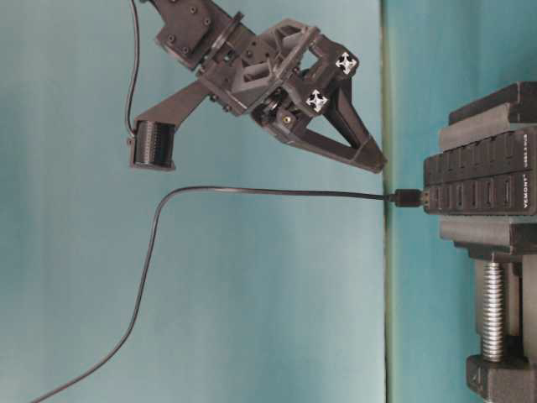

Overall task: Insert the USB into the second port from the front of the fixed hub.
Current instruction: 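Lower the open right gripper around the USB plug at the hub's end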

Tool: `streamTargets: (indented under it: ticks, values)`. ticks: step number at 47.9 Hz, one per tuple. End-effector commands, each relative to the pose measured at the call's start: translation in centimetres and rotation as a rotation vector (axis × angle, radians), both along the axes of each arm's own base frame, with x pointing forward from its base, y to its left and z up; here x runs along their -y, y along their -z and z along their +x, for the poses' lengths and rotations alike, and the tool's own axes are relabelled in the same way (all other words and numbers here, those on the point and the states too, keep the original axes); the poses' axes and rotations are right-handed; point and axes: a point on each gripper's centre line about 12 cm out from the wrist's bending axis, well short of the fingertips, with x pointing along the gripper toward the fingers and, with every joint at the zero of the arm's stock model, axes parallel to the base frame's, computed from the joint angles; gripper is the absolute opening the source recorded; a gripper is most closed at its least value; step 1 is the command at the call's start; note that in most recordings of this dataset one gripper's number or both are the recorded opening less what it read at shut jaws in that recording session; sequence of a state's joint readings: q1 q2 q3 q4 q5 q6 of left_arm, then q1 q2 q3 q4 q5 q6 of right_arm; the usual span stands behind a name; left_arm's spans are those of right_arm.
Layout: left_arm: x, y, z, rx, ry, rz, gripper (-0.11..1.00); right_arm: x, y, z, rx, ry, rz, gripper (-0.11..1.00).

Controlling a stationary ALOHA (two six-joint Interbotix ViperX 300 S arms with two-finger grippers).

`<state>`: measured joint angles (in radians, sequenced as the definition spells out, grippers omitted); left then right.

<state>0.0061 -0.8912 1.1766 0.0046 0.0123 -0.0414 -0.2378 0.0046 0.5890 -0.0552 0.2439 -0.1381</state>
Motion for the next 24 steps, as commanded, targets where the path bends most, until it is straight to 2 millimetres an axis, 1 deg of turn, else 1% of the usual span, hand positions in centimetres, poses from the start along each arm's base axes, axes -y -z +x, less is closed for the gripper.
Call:
streamTargets:
  ticks: [1, 14, 20, 24]
  values:
    - [-0.03, -0.94, 0.35, 0.025, -0.001, 0.002, 0.0, -0.06, -1.32, 0.56, 0.041, -0.009, -0.014, 0.0]
    - [-0.03, -0.93, 0.35, 0.023, -0.002, 0.0, 0.0, -0.05, -1.55, 0.72, 0.049, 0.004, 0.001, 0.03]
    - [-0.03, -0.93, 0.35, 0.023, -0.002, 0.0, 0.0, -0.19, -1.5, 0.72, 0.049, 0.004, 0.007, 0.1]
    - [-0.03, -0.91, 0.34, 0.021, -0.001, 0.002, 0.0, -0.32, -1.5, 0.75, 0.049, 0.002, 0.008, 0.19]
